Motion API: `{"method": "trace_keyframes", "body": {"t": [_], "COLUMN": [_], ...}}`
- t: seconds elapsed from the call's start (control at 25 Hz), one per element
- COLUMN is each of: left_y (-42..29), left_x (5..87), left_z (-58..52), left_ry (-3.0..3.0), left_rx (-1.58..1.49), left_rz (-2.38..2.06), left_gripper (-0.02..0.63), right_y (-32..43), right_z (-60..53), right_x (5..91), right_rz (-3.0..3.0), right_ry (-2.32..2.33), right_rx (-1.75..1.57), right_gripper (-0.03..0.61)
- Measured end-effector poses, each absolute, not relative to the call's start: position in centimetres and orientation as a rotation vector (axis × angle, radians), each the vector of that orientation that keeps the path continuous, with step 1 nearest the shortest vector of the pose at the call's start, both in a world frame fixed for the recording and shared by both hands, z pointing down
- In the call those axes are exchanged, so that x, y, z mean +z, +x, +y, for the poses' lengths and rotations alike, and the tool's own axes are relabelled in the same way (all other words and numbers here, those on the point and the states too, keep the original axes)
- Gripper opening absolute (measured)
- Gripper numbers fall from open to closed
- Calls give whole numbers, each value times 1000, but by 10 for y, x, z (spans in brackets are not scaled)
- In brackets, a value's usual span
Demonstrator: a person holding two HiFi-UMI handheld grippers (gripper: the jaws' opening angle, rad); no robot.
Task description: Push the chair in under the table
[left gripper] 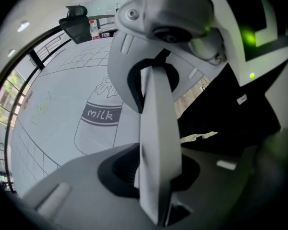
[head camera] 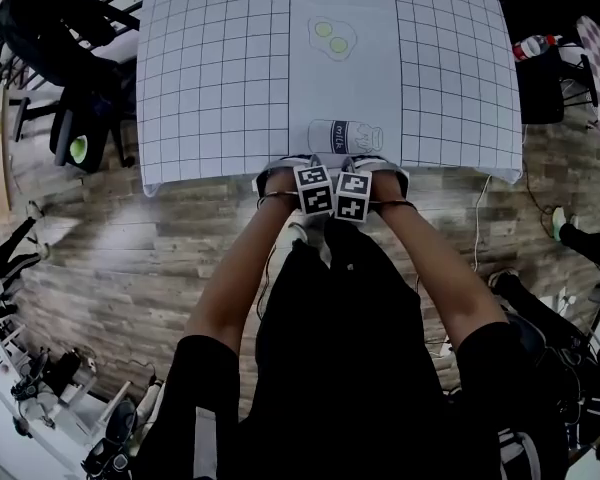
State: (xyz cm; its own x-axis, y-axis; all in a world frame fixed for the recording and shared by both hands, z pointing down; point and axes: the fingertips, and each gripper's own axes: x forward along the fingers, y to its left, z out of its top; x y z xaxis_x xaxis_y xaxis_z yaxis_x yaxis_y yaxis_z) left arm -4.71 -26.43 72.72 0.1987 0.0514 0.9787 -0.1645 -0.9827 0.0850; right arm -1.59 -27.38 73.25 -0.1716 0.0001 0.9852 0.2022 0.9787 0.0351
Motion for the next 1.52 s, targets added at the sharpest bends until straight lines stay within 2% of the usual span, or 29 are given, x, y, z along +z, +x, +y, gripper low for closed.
{"method": "trace_keyframes", "body": {"t": [0.28,0.36,0.48,0.8,1.04,1.2,1.4,1.48,1.52], "left_y": [-48,-50,-53,-55,-70,-83,-102,-113,-119], "left_x": [728,728,718,648,595,543,473,447,432], "left_z": [-264,-264,-266,-256,-242,-243,-227,-218,-214], "left_ry": [2273,2249,2237,2362,2411,2439,2472,2487,2488], "left_rx": [1862,1862,1850,1531,1191,855,498,429,401], "left_rz": [-100,-93,-133,-343,-557,-820,-1063,-1184,-1262], "left_gripper": [104,111,173,207,206,193,164,125,77], "right_y": [-18,-15,-11,-11,-23,-22,-19,-23,-24], "right_z": [-276,-280,-284,-277,-271,-274,-260,-253,-249], "right_x": [732,731,719,669,610,566,505,478,465], "right_rz": [-1740,-1731,-1736,-1862,-1981,-2063,-2225,-2292,-2323], "right_ry": [-151,-137,-102,26,147,332,622,724,774], "right_rx": [-189,-189,-126,-58,-74,-83,61,119,152], "right_gripper": [83,120,178,181,175,164,132,94,60]}}
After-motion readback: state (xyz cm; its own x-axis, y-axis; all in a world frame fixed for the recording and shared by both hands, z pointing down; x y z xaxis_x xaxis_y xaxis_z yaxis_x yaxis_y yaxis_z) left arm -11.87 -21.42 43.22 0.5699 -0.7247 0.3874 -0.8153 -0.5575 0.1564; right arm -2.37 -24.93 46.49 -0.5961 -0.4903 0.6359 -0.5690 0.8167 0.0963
